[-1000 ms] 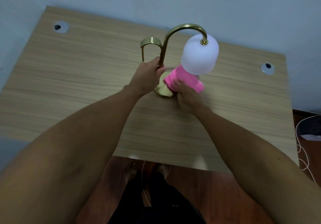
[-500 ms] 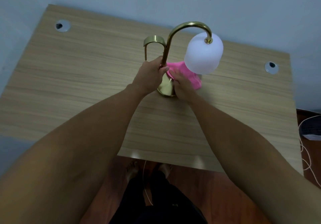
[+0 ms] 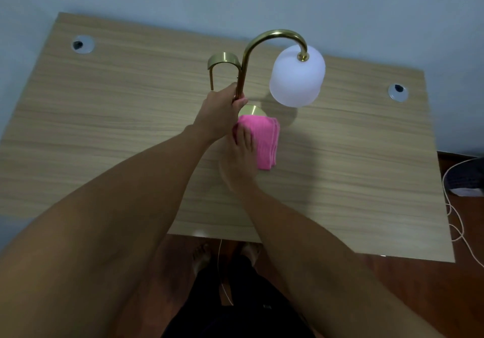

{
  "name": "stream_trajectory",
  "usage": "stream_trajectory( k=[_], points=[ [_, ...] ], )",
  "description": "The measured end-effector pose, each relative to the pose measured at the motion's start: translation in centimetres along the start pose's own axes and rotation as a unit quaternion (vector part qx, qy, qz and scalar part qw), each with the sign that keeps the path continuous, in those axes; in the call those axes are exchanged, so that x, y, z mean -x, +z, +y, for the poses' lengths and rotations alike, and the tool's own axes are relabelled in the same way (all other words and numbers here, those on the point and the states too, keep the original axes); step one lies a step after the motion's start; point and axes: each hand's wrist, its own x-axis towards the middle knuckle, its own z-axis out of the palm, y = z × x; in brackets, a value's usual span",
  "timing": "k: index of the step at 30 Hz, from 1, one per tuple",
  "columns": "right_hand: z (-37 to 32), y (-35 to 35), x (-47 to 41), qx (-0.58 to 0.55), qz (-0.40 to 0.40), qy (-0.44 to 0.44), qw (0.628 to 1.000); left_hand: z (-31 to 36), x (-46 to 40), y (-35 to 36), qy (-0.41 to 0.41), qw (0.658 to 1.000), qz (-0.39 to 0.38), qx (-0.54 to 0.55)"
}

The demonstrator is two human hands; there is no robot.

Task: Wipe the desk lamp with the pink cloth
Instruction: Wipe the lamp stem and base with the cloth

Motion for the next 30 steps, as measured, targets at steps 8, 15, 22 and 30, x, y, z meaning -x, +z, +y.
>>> stream_trajectory(
  k=[8, 15, 22, 30],
  points=[
    [9.0, -3.7, -0.6, 0.085, -0.064, -0.183, 0.977, -0.1, -0.1, -0.1, -0.013, 1.000, -0.009, -0.007],
    [9.3, -7.8, -7.2, -0.063, -0.143, -0.019, 0.988, 0.0, -0.1, -0.1, 0.003, 1.000, -0.006, -0.016],
    [7.3, -7.3, -9.9, -0.097, -0.136, -0.097, 0.981, -0.1, 0.0, 0.1, 0.017, 1.000, 0.005, -0.023],
    [4.5, -3.9, -1.8, -0.195, -0.112, 0.158, 0.962, -0.7, 0.4, 0.3, -0.024, 1.000, 0.001, -0.015]
  ],
)
